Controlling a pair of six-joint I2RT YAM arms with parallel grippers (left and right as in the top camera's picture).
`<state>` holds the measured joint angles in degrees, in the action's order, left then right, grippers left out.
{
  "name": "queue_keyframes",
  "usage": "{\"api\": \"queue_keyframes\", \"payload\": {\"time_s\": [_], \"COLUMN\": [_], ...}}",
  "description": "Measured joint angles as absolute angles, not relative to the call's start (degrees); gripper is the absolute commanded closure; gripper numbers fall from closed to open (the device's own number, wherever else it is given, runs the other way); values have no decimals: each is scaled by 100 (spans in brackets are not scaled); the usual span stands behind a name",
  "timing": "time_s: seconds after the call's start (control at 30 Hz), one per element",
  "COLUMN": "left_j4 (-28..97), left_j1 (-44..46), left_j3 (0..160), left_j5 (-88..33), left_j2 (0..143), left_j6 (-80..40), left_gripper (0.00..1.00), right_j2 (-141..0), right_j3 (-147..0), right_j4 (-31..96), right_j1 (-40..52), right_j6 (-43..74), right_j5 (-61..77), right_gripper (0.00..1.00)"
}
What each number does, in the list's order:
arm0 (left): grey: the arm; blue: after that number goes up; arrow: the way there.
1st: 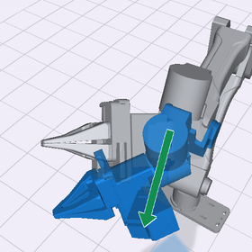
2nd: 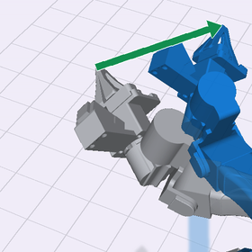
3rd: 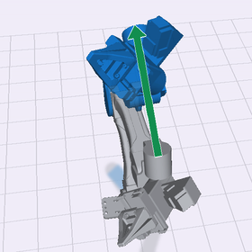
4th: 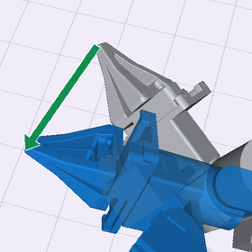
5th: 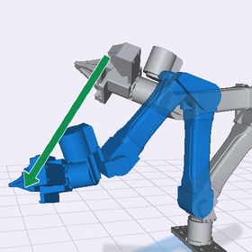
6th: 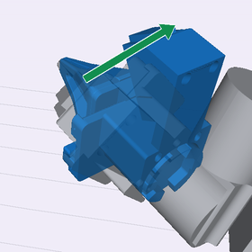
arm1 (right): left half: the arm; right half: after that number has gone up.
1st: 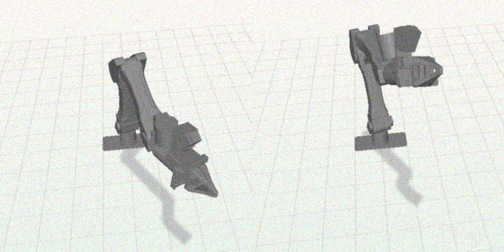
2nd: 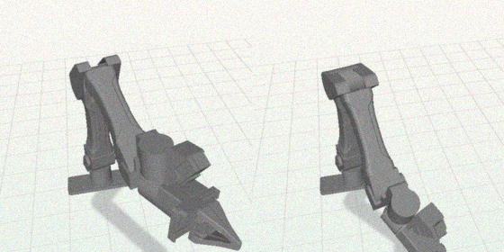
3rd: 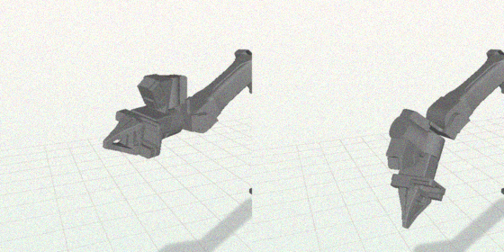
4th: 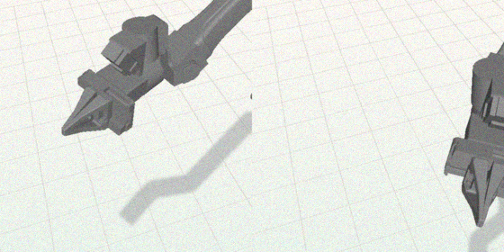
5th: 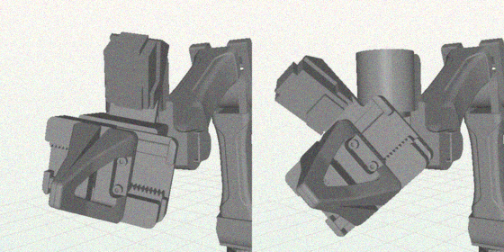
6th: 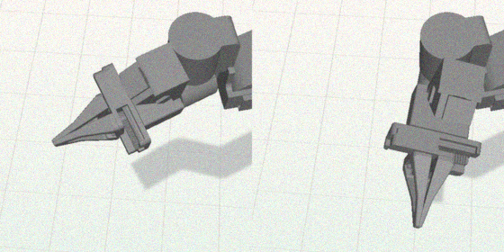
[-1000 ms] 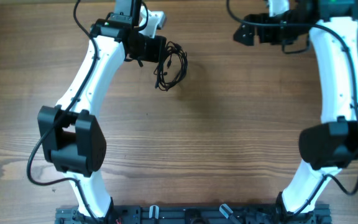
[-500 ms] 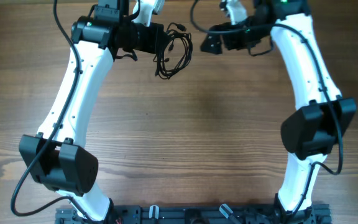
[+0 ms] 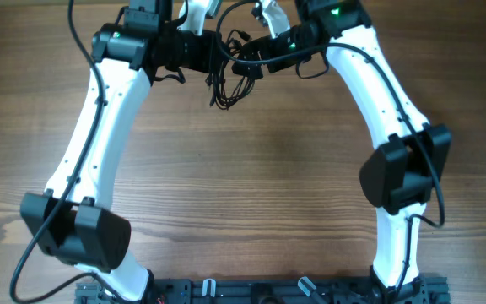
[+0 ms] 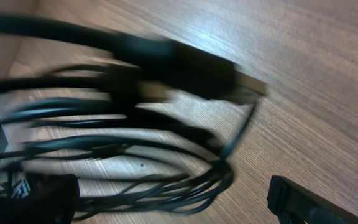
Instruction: Untangle cables
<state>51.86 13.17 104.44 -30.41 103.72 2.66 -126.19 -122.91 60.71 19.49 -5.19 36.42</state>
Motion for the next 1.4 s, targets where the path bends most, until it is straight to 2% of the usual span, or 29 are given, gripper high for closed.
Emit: {"api": "queue_keyframes", "payload": {"time_s": [0.2,0.27,0.3,0.33,0.4,0.43,0.6,0.67,0.7,0.73,0.8,1.4], "left_j4": [5186,5186,5188,5188,5186,5186,5186,5186,5186,5186,5186,5188], "left_j1": [1317,1317,1317,1317,1317,1317,1317,1317,1317,1317,1317,1317], "left_j3": [10444,10444,10444,10444,10444,10444,10444,10444,10444,10444,10444,10444], "left_j5": [-3057,-3059,-3059,-3059,-3057,-3057,-3057,-3057,-3057,-3057,-3055,-2985], "left_j2": [10099,10092,10092,10092,10090,10090,10079,10060,10049,10047,10020,10005], "left_j6": [266,268,266,266,266,266,266,266,266,266,266,268], "left_gripper": [96,96,96,96,96,96,96,96,96,96,96,96], "right_j2": [-12801,-12801,-12803,-12803,-12803,-12803,-12803,-12805,-12805,-12805,-12805,-12807], "right_j3": [-12291,-12291,-12291,-12291,-12291,-12291,-12291,-12291,-12291,-12291,-12289,-12280], "right_j4": [5918,5833,5793,5730,5612,5579,5557,5559,5557,5557,5555,5472], "right_j1": [1946,1946,1946,1946,1946,1946,1946,1946,1949,1946,1946,1643], "right_j6": [-523,-526,-526,-519,-506,-469,-414,-414,-403,-429,-438,91], "right_j5": [3734,3787,3811,3828,3859,3861,3861,3861,3861,3865,3865,3251], "right_gripper": [1,6,12,24,43,48,48,57,64,78,95,96]}}
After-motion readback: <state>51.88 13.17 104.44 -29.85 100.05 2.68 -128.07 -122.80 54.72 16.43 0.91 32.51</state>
